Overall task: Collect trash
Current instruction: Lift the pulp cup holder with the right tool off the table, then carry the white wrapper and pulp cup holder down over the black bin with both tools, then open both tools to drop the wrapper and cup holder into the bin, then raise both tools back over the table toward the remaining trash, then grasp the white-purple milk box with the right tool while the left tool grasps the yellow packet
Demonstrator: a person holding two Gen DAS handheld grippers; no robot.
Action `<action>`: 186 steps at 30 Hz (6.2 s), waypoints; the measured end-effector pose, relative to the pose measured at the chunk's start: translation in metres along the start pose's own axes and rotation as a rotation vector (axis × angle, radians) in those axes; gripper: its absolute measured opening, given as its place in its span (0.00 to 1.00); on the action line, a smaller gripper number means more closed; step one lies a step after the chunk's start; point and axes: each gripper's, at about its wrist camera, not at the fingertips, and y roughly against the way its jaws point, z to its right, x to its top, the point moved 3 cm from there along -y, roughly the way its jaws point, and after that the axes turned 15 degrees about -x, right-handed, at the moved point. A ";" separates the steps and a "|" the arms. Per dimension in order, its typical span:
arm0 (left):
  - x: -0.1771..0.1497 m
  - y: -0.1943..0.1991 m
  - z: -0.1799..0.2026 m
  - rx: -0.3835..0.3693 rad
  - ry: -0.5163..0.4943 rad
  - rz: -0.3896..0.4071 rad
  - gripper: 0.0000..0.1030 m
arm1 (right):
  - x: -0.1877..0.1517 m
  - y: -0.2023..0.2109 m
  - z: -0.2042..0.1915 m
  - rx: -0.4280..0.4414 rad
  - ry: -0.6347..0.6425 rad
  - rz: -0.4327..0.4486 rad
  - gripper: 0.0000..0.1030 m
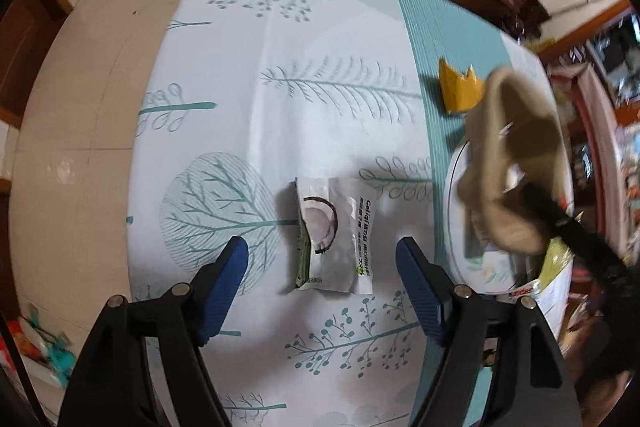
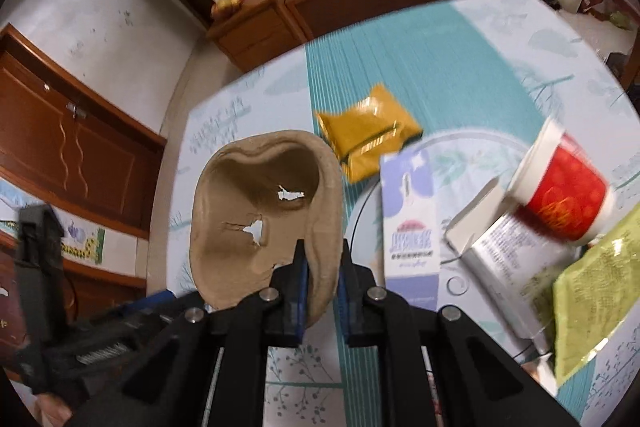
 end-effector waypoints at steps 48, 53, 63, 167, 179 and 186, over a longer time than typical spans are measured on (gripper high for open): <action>-0.392 0.080 0.243 0.095 -0.198 0.112 0.10 | -0.297 0.219 0.244 0.118 0.090 -0.056 0.11; -0.442 0.064 0.247 0.130 -0.243 0.048 0.11 | -0.345 0.210 0.265 0.103 0.071 -0.128 0.11; -0.508 -0.010 0.199 0.154 -0.247 -0.086 0.11 | -0.435 0.140 0.278 0.001 0.031 -0.266 0.11; -0.273 0.190 0.206 0.279 -0.386 0.392 0.85 | -0.166 0.251 0.135 0.029 0.281 0.176 0.54; -0.059 0.099 0.131 0.275 -0.590 0.149 0.85 | -0.037 0.067 0.039 -0.122 0.158 -0.023 0.54; 0.014 0.046 0.109 0.227 -0.624 0.042 0.85 | -0.005 -0.028 0.027 -0.219 0.122 -0.124 0.54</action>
